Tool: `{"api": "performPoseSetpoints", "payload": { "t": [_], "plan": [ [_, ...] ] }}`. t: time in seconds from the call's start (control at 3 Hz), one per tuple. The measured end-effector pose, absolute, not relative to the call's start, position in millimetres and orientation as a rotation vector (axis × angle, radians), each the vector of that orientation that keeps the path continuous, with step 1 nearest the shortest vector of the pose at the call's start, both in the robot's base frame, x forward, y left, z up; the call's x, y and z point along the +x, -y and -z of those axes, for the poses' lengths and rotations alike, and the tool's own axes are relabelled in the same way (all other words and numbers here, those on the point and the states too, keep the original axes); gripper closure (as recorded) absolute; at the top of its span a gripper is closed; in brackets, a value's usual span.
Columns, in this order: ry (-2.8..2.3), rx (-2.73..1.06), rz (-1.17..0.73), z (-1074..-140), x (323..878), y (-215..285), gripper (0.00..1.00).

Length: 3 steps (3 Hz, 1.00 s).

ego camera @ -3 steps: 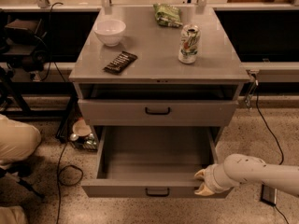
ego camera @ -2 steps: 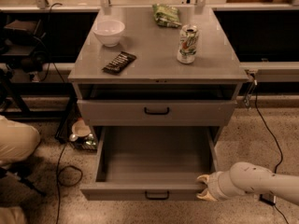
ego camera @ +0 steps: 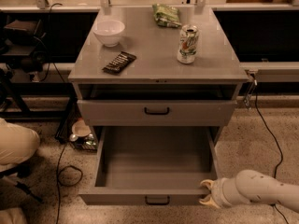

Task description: Open middle drawer

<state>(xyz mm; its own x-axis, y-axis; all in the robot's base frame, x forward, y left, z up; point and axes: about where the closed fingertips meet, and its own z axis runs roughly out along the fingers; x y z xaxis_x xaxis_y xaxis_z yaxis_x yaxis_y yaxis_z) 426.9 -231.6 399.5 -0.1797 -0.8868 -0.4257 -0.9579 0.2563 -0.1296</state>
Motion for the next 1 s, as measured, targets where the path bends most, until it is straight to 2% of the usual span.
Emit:
{"api": "performPoseSetpoints", "payload": {
  "t": [0.33,1.0],
  "plan": [
    [-2.120,-1.677,-0.232,-404.9,426.9,230.9,1.00],
    [-2.119,-1.681,-0.239,-403.0,425.8,228.7,0.59]
  ]
}}
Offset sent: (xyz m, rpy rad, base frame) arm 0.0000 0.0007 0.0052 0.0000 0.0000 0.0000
